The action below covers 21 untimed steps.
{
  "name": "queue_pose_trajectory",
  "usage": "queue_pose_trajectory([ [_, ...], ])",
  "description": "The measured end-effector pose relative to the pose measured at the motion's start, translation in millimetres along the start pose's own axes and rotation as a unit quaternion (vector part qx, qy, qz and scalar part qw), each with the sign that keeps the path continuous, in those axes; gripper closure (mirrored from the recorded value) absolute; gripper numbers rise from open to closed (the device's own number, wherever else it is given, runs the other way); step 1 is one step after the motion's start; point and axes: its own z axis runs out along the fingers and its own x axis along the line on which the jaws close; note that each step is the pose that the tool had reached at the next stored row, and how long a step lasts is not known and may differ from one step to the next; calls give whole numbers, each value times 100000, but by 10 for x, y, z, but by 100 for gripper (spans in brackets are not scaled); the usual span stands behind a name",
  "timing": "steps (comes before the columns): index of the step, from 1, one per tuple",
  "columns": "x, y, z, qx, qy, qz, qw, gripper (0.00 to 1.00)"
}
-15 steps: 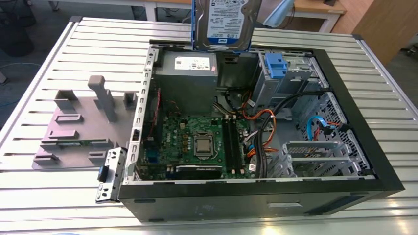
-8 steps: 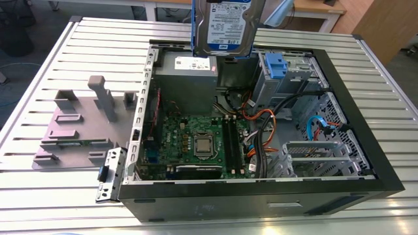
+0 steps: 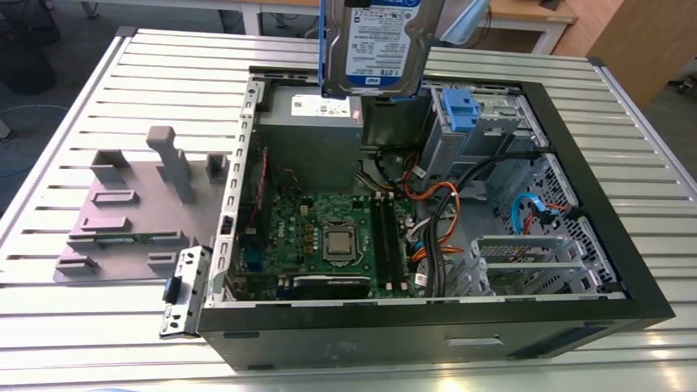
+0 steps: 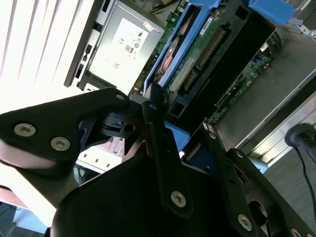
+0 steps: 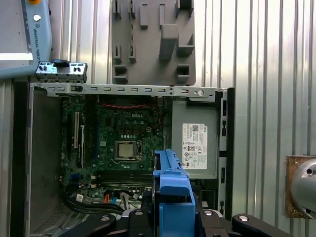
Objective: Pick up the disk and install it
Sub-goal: 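Pick up the disk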
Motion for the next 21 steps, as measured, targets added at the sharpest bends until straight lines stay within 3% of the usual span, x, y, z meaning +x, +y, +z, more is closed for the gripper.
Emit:
queue_pose_trajectory([
  [21, 64, 0, 1, 0, 1, -2, 100000, 64],
])
